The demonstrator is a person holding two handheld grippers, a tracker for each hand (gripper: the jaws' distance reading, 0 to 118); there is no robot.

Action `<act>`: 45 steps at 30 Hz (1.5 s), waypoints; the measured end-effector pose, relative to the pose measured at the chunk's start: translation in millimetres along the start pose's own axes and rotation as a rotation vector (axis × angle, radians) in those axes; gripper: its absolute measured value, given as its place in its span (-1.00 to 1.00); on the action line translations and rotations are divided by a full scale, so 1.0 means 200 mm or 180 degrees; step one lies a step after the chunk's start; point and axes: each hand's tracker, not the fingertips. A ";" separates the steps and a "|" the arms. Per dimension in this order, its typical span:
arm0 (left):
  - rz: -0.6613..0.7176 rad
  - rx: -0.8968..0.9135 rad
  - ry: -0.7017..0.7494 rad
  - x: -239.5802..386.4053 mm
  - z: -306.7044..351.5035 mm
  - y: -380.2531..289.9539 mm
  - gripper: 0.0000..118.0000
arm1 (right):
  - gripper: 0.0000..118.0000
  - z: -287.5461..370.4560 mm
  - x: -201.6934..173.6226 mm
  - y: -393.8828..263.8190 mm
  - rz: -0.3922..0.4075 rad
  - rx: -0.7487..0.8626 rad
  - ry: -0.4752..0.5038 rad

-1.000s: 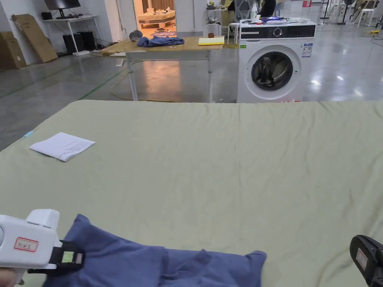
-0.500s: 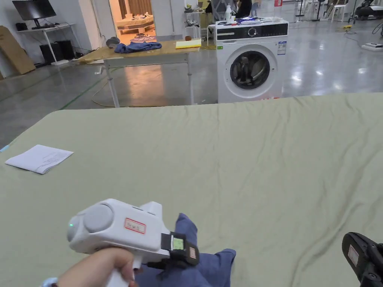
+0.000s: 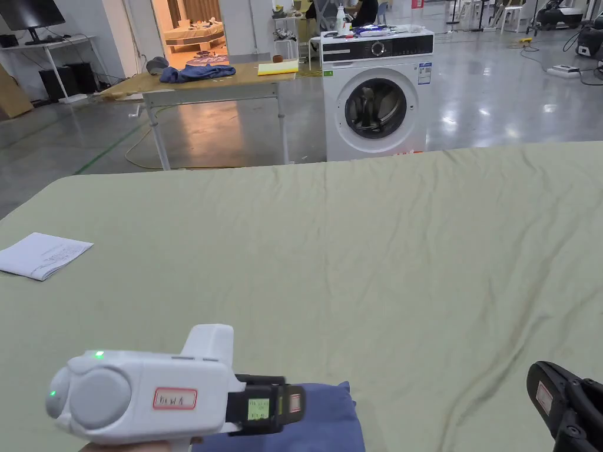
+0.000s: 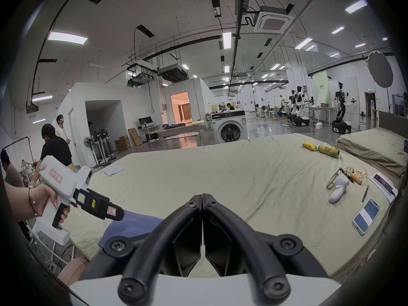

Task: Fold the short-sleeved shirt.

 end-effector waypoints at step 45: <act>-0.0541 0.3199 0.2157 0.15 0.47 -0.42 -1.00 | -1.00 -0.04 -0.23 0.12 0.0452 0.1467 -0.0648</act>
